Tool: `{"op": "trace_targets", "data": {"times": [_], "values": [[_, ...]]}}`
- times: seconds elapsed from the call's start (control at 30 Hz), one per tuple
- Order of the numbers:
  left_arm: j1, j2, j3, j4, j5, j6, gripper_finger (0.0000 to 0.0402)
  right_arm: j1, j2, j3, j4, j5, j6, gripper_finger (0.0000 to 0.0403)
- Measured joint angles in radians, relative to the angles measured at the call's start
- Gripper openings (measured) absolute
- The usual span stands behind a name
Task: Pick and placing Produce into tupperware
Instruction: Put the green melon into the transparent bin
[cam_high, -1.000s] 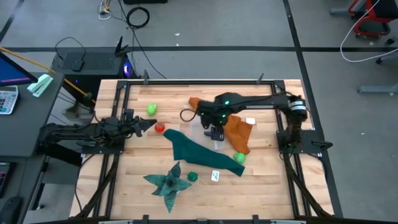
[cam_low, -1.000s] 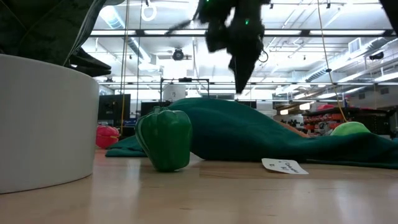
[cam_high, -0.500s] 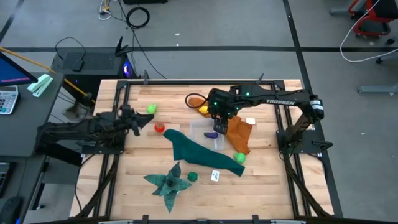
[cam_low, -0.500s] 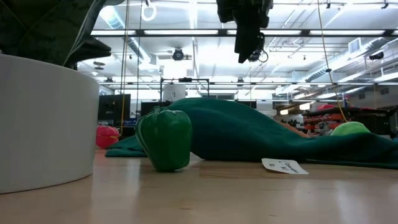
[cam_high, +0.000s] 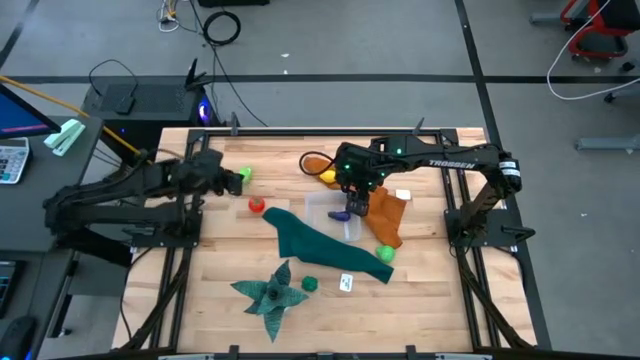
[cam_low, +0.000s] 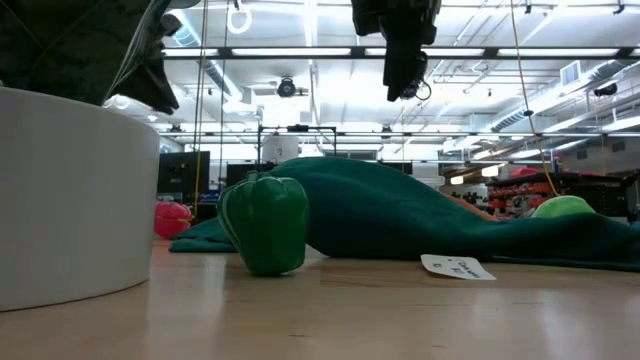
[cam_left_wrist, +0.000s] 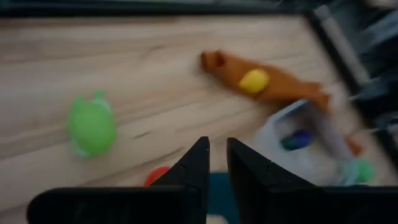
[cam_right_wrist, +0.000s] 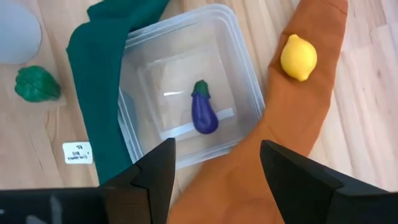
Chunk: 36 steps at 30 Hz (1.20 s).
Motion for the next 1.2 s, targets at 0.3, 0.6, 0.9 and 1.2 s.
{"op": "trace_targets", "data": {"times": [0.3, 0.6, 0.9, 1.2], "values": [[0.149, 0.295, 0.183, -0.131, 0.264, 0.105, 0.0124, 0.006, 0.000, 0.000, -0.016, 0.014, -0.114, 0.0211], [0.220, 0.528, 0.340, -0.315, 0.276, 0.177, 0.0234, 0.006, 0.000, 0.000, -0.036, 0.016, -0.214, 0.0230], [0.354, 0.648, 0.400, -0.374, 0.253, 0.238, 0.0317, 0.004, 0.000, 0.000, -0.015, 0.016, -0.229, 0.0251], [0.428, 0.755, 0.400, -0.383, 0.197, 0.349, 0.0344, 0.004, 0.000, 0.000, 0.014, 0.016, -0.225, 0.0261]]}}
